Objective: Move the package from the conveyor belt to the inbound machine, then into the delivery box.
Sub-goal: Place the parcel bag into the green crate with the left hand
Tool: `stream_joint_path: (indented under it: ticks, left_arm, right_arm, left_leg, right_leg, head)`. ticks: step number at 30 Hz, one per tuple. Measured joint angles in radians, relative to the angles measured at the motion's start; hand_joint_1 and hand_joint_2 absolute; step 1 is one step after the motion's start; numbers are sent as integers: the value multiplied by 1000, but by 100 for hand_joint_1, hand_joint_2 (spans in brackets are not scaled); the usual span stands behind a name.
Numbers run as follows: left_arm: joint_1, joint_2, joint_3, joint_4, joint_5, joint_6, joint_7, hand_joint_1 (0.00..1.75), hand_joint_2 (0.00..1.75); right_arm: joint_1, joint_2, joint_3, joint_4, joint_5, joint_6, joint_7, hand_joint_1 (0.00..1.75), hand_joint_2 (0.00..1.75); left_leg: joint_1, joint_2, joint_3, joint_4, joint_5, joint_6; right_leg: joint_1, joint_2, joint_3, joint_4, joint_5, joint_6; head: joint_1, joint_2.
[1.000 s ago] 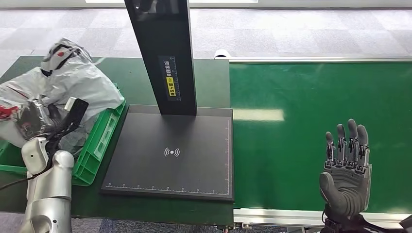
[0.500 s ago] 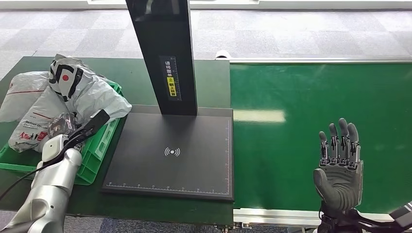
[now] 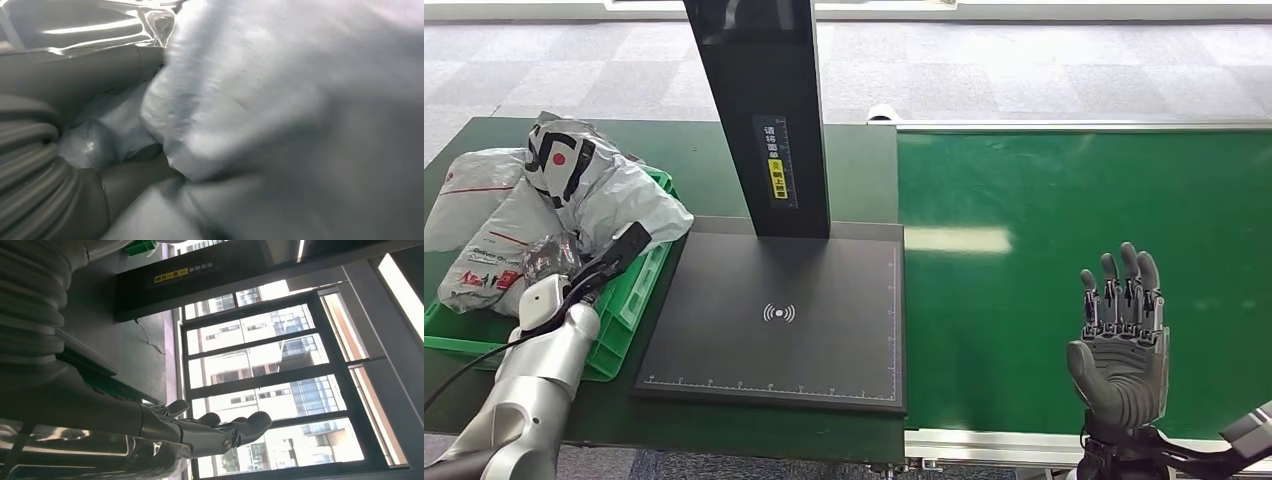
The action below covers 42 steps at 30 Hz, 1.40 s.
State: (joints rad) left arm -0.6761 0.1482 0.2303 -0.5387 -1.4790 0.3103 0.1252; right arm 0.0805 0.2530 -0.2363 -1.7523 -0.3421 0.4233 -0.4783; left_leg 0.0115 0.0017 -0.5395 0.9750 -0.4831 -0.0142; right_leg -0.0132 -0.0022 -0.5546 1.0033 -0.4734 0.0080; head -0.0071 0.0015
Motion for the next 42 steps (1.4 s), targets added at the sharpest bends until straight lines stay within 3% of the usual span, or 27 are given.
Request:
stream_joint_path:
  ticks: [1,7,17,22,35,38,42]
  left_arm:
    - [3,-2,1,-6,17,40,8,0,175]
    - [31,-16,15,-99,192,244,-71,0,175]
    - [142,-49,-9,-433,362,366,-183,0,175]
    - [182,-61,-21,-556,368,371,-188,0,175]
    - [223,-78,-27,-680,401,376,-225,0,175]
    - [263,-91,-47,-776,501,321,-255,0,175]
    - [338,-109,-106,-946,730,173,-334,0,175]
  right_arm:
    - [0,0,0,0,-1,-6,2,0,175]
    - [1,0,0,0,-16,-47,6,0,175]
    - [21,1,1,-1,-14,-80,6,0,175]
    - [27,2,0,-1,-14,-80,6,0,175]
    - [35,5,0,-1,-14,-88,6,0,175]
    - [47,11,-4,-6,-14,-88,5,0,175]
    - [56,19,-18,-9,-14,-68,4,0,175]
  left_leg:
    - [0,0,0,0,0,0]
    - [0,0,-4,0,0,0]
    - [0,1,-7,0,0,0]
    - [0,1,-7,0,0,0]
    - [0,1,-8,0,0,0]
    - [0,1,-8,0,-1,0]
    - [0,2,-9,0,-1,0]
  right_leg:
    - [0,0,-1,0,0,0]
    - [0,0,-4,0,0,0]
    - [0,1,-8,0,0,0]
    - [0,1,-8,0,0,0]
    - [0,1,-8,0,0,0]
    - [0,2,-9,0,0,0]
    - [0,2,-9,0,0,0]
  head:
    - [0,0]
    - [0,0]
    - [0,0]
    - [0,0]
    - [0,0]
    - [0,0]
    - [0,0]
